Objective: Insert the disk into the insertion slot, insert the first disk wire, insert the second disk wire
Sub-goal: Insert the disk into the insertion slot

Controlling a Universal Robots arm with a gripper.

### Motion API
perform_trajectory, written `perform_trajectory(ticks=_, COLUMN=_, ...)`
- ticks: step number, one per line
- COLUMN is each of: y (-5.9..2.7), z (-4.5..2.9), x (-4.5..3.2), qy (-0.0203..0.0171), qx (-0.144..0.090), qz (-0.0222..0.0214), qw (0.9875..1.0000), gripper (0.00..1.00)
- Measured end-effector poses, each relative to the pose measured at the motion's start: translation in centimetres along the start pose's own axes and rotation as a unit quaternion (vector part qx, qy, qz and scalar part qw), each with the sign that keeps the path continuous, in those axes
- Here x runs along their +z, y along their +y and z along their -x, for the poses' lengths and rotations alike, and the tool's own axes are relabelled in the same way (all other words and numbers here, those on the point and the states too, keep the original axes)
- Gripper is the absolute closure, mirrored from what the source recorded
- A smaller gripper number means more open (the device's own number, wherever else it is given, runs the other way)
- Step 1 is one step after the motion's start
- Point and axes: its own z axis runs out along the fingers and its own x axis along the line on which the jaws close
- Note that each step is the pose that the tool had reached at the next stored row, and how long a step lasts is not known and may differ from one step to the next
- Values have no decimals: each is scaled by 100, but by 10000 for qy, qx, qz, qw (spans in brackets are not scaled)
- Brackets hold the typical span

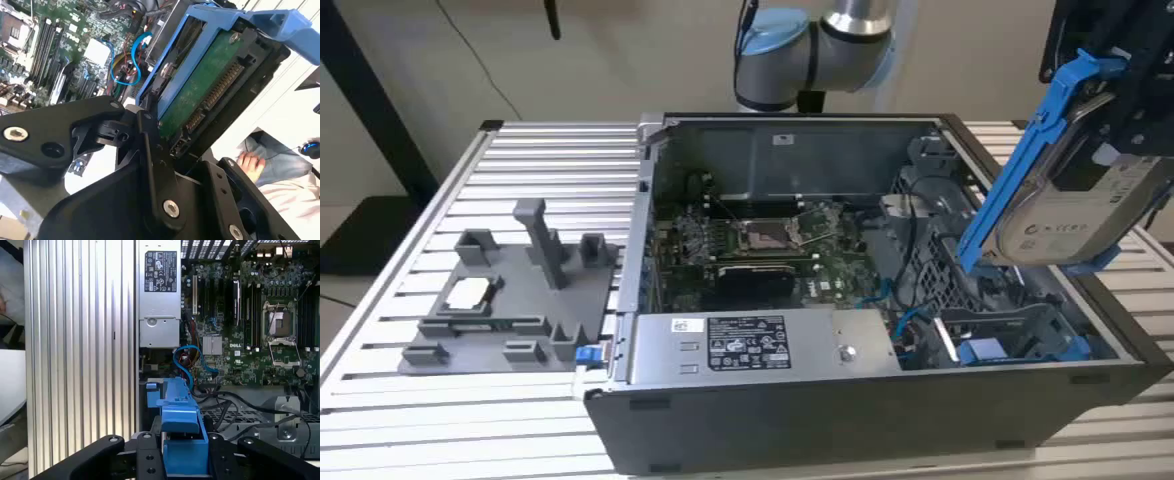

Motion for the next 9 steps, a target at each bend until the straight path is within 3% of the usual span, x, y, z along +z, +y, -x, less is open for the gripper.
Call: perform_trajectory(ticks=9, y=0, z=0, x=0, qy=-1, qx=0, qz=0, qw=10000, gripper=67)
